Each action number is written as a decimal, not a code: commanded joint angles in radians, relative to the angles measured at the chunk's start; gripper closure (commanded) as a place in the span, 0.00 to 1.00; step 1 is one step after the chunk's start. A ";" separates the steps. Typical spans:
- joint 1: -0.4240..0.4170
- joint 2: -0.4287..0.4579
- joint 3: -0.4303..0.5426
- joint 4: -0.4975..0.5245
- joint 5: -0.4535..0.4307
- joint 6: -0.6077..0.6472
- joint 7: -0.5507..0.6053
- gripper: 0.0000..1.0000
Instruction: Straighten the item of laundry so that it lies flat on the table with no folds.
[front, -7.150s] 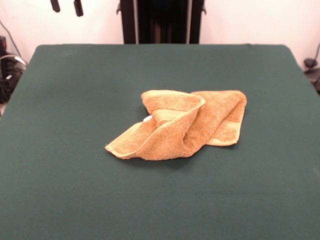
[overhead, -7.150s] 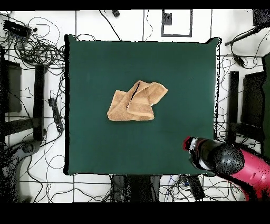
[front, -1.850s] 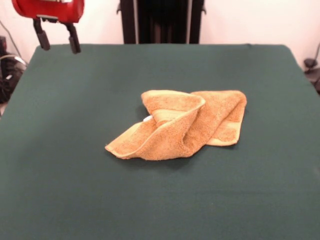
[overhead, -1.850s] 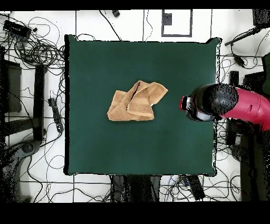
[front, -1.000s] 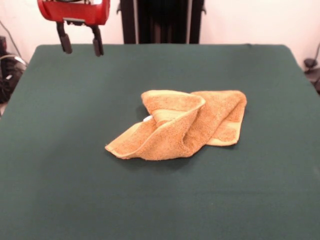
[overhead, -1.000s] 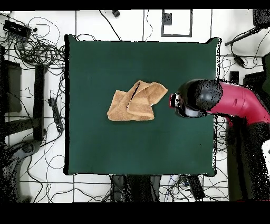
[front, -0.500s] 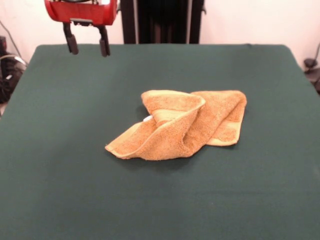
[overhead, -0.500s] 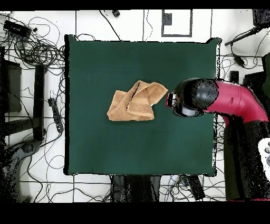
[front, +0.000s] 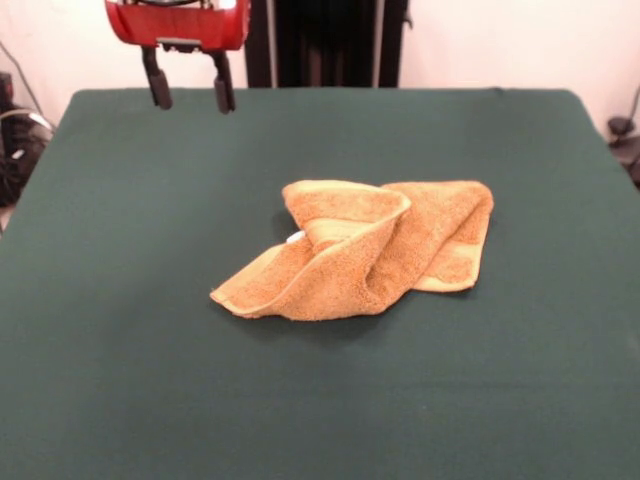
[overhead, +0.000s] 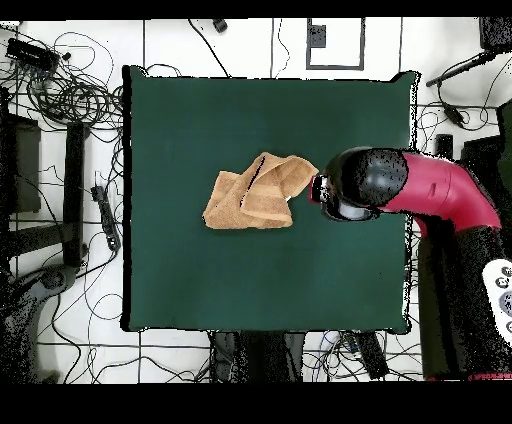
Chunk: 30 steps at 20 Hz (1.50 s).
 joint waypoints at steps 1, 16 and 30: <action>0.062 0.003 0.037 0.142 0.033 -0.079 0.072 0.00; 0.097 -0.056 0.015 0.202 0.103 -0.099 0.128 0.00; 0.019 -0.084 0.018 0.253 0.109 -0.115 0.029 0.00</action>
